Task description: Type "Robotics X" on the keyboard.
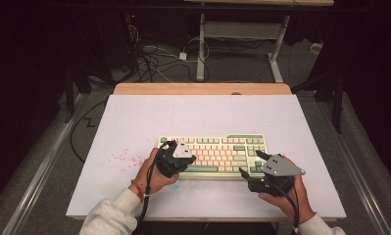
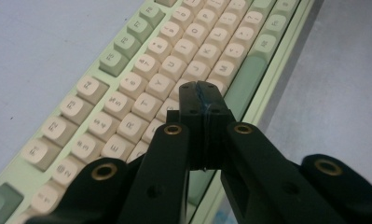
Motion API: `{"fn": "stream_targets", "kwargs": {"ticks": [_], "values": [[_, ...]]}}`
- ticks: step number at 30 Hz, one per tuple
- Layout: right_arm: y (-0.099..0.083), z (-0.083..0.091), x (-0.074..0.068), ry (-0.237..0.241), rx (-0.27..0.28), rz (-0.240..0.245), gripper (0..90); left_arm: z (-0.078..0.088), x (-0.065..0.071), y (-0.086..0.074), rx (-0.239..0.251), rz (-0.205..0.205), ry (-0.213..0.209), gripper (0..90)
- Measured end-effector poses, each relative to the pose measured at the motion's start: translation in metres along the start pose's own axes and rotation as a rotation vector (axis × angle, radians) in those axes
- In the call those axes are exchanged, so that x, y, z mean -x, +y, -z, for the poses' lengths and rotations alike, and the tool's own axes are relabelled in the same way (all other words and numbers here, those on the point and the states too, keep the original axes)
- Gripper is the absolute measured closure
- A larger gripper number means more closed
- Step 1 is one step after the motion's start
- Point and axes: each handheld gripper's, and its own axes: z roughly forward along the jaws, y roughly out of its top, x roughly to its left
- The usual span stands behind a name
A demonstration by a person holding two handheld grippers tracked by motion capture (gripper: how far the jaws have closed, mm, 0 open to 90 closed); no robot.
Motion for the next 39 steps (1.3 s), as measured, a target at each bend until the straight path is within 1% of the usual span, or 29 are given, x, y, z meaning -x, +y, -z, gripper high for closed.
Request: {"fn": "stream_targets", "kwargs": {"ticks": [4,7,8,10,12,14,16,17,18,22,24,26,28,30,32,34,35,36,37,38,39], "values": [[-0.007,0.005,0.002,-0.002,-0.012,-0.011,24.5,-0.011,0.002,0.006,-0.027,-0.016,-0.009,87.4],[-0.011,0.006,0.003,-0.003,-0.022,-0.011,24.6,-0.018,0.002,0.008,-0.045,-0.015,-0.007,87.3],[-0.012,0.006,0.004,-0.003,-0.025,-0.004,24.6,-0.02,0.002,0.008,-0.053,-0.017,-0.001,87.3],[-0.013,0.006,0.004,-0.002,-0.028,-0.008,24.6,-0.023,0.001,0.008,-0.052,-0.007,-0.004,87.3],[-0.013,0.006,0.004,-0.001,-0.027,-0.004,24.6,-0.025,0.0,0.008,-0.064,-0.013,-0.003,87.3],[-0.013,0.005,0.004,-0.001,-0.031,-0.003,24.6,-0.031,0.001,0.007,-0.097,-0.024,-0.013,87.3],[-0.014,0.003,0.003,0.0,-0.038,0.004,24.6,-0.033,0.002,0.006,-0.094,-0.026,-0.009,87.3],[-0.014,0.002,0.003,0.002,-0.04,0.008,24.6,-0.032,0.003,0.007,-0.098,-0.031,0.002,87.2],[-0.014,0.002,0.002,0.004,-0.04,0.007,24.6,-0.03,0.003,0.007,-0.09,-0.035,0.019,87.1],[-0.013,0.002,0.002,0.004,-0.035,0.007,24.7,-0.016,0.0,0.006,-0.037,-0.026,0.03,86.1],[-0.012,0.002,0.003,0.003,-0.034,0.006,24.7,-0.01,-0.002,0.005,-0.018,-0.021,0.04,85.9],[-0.012,0.002,0.004,0.001,-0.032,0.01,24.8,-0.005,-0.004,0.004,0.001,-0.023,0.051,84.2],[-0.013,0.002,0.004,-0.003,-0.033,0.004,24.8,0.001,-0.005,0.002,0.024,-0.023,0.05,83.9],[-0.013,0.002,0.005,-0.005,-0.034,0.0,24.8,0.006,-0.006,0.0,0.038,-0.021,0.063,81.2],[-0.013,0.002,0.005,-0.005,-0.035,0.0,24.9,0.01,-0.007,-0.002,0.041,-0.014,0.091,76.4],[-0.013,0.002,0.005,-0.007,-0.037,0.003,25.1,0.014,-0.006,-0.006,0.059,-0.021,0.101,72.8],[-0.013,0.003,0.006,-0.007,-0.033,0.002,25.4,0.016,-0.006,-0.008,0.056,-0.026,0.122,66.7],[-0.013,0.003,0.006,-0.007,-0.033,0.002,25.4,0.017,-0.005,-0.01,0.06,-0.03,0.133,66.7],[-0.013,0.003,0.007,-0.011,-0.032,0.003,25.4,0.02,-0.006,-0.012,0.073,-0.034,0.131,64.1],[-0.013,0.003,0.007,-0.011,-0.031,0.002,25.4,0.022,-0.006,-0.014,0.083,-0.034,0.143,61.0],[-0.013,0.003,0.007,-0.011,-0.031,0.001,25.5,0.023,-0.005,-0.016,0.087,-0.032,0.164,57.7]]}}
